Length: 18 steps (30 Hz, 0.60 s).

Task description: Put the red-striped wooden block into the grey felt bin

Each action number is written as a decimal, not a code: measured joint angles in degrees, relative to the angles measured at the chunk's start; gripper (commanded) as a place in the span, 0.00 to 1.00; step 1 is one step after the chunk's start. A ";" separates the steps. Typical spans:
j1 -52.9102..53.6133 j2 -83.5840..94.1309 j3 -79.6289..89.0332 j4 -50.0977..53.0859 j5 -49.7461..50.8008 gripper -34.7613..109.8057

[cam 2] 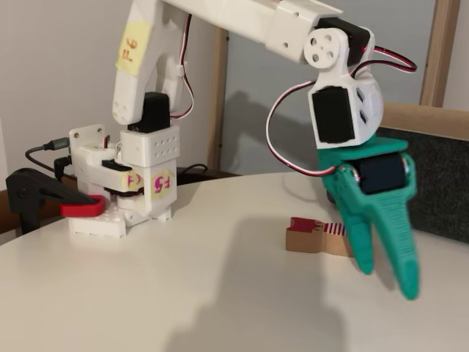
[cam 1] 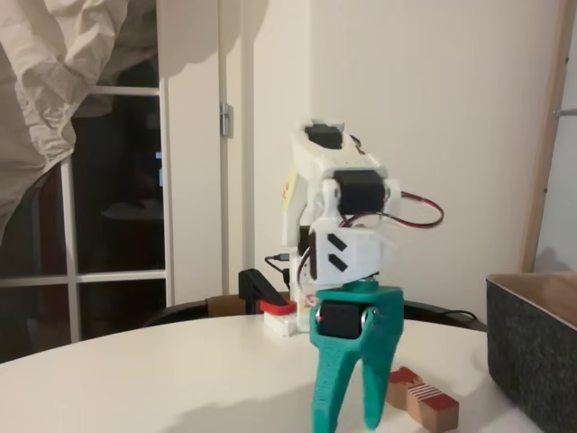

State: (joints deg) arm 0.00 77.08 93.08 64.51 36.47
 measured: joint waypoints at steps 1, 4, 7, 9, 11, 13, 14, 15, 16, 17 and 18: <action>0.00 0.00 0.00 1.41 -2.81 0.50; 0.97 0.00 0.00 6.24 -9.58 0.52; 0.35 0.44 0.00 10.37 -15.12 0.52; -0.88 1.05 0.00 12.66 -18.54 0.52; -2.02 2.37 0.00 14.15 -21.62 0.52; -3.60 3.60 -0.09 15.38 -23.20 0.51; -4.22 4.39 -0.09 16.17 -23.64 0.51; -4.83 5.27 -0.18 17.05 -23.73 0.51; -4.92 5.89 -0.18 17.93 -23.73 0.51; -4.92 6.42 -0.18 19.16 -23.64 0.50; -4.92 6.86 -0.18 20.57 -23.12 0.50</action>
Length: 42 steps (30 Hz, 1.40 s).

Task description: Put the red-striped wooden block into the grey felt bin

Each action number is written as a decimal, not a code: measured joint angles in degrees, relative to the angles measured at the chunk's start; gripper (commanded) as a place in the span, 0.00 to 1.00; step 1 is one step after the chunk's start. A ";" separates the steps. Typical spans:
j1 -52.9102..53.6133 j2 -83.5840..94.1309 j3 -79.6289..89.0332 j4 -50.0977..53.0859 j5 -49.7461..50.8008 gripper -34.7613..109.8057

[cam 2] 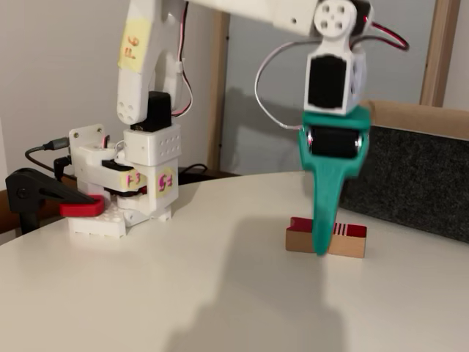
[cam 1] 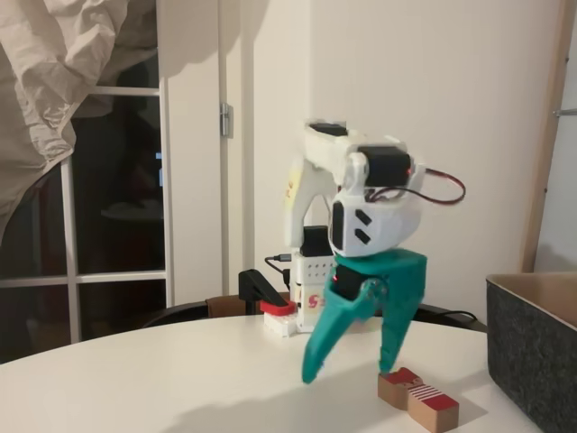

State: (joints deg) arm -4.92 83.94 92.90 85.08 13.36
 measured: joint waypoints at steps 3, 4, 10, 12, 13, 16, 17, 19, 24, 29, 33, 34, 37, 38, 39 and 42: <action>-0.97 2.55 0.00 4.31 1.14 0.49; -1.14 3.25 -0.09 6.15 1.67 0.49; -2.64 5.71 -0.18 10.90 1.32 0.48; -4.22 5.71 -0.18 11.16 0.44 0.48; -4.48 5.71 -0.18 11.25 0.09 0.49; -6.50 5.71 -0.18 11.78 -1.76 0.49; -7.65 5.71 -0.18 11.95 -2.55 0.49; -10.20 5.71 -0.18 12.13 -4.31 0.49; -13.62 5.71 -0.18 12.13 -7.38 0.49; -17.49 4.92 -0.18 11.95 -8.96 0.50; -19.16 3.25 -0.18 11.69 -10.02 0.50; -19.78 2.55 -0.18 11.69 -10.02 0.50; -20.74 0.79 -0.18 10.63 -10.02 0.51; -20.65 0.26 -0.18 10.02 -9.84 0.52; -20.48 -0.53 -0.18 9.67 -9.67 0.52; -20.48 -2.46 -0.18 7.73 -9.67 0.52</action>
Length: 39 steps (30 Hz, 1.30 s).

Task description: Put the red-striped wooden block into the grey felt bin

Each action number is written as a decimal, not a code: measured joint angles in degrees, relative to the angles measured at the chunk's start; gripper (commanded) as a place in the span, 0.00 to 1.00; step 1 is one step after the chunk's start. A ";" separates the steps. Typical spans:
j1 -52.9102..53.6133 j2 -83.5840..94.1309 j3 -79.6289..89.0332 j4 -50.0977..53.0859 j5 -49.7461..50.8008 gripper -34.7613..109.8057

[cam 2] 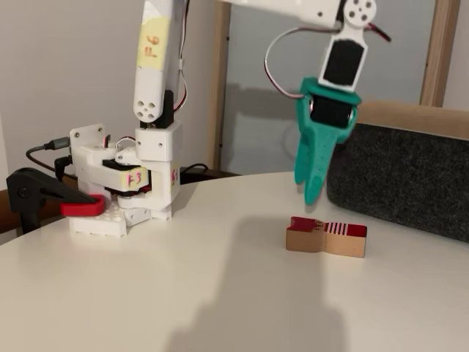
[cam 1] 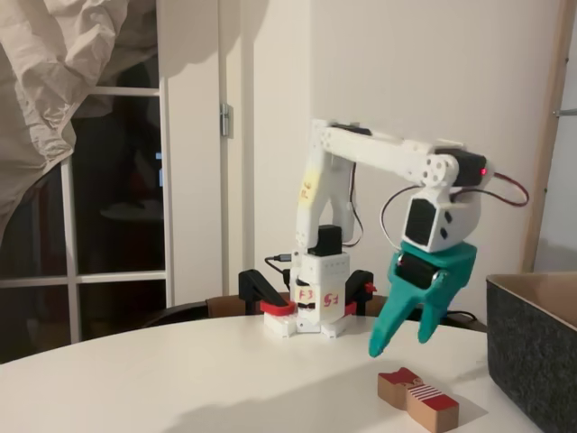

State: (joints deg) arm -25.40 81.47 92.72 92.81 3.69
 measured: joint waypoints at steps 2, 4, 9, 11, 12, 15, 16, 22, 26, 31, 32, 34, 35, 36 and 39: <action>-0.26 -1.32 0.09 -1.05 0.70 0.52; -0.35 -2.37 -0.18 -2.72 0.79 0.52; -0.35 -4.31 -0.26 -5.98 0.79 0.52; -0.35 -4.83 -0.26 -7.03 0.79 0.52; -0.35 -5.27 -0.26 -7.65 1.23 0.52; -0.35 -6.33 -0.26 -9.05 1.85 0.51; -0.35 -6.59 -0.26 -9.76 1.76 0.51; -0.18 -8.61 -0.26 -12.04 4.39 0.51; 1.41 -9.93 -0.26 -13.27 6.33 0.51; 2.99 -11.51 -0.26 -15.12 9.49 0.50; 3.25 -11.51 -0.26 -15.21 9.84 0.50; 3.87 -12.13 -0.26 -16.08 11.34 0.48; 4.04 -12.22 -0.26 -16.08 11.69 0.47; 4.31 -12.30 -0.26 -16.08 11.87 0.47; 5.10 -12.30 -0.26 -16.08 12.83 0.44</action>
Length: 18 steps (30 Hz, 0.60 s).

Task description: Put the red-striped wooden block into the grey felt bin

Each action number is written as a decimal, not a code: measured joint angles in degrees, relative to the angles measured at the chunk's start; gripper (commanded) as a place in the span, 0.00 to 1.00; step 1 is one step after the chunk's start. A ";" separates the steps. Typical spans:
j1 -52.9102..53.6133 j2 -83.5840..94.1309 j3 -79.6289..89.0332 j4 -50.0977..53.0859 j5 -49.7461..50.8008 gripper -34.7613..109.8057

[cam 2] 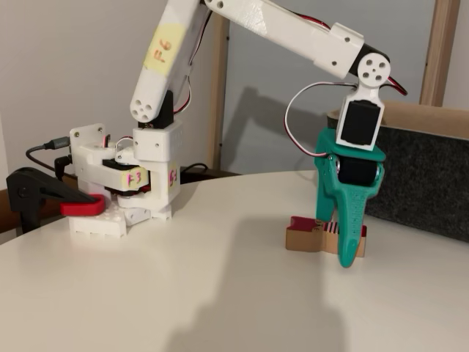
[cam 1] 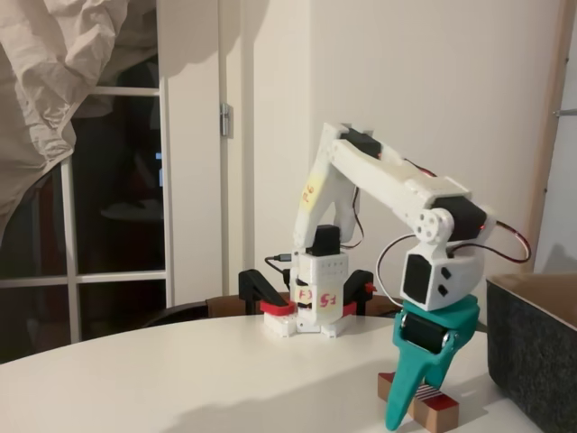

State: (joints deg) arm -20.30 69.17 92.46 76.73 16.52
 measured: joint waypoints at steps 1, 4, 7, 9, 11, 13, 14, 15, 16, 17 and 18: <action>0.00 -0.18 0.00 0.00 0.00 0.44; -0.09 -0.62 -0.09 0.00 0.18 0.42; -0.18 -0.70 -0.09 0.00 -0.26 0.40; -0.35 -0.70 -0.09 0.00 0.09 0.39; 0.35 -0.70 -0.09 0.00 0.18 0.38; 1.05 -0.70 -0.09 0.00 0.62 0.37; 1.23 -0.70 -0.09 0.00 0.88 0.36; 1.23 -0.70 -0.09 0.00 0.97 0.36; 1.23 -0.70 -0.09 0.00 0.97 0.36; 1.67 -0.70 -0.09 0.00 0.97 0.36; 1.85 -0.70 -0.18 0.00 0.97 0.35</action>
State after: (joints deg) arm -18.46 68.47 92.29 76.73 17.49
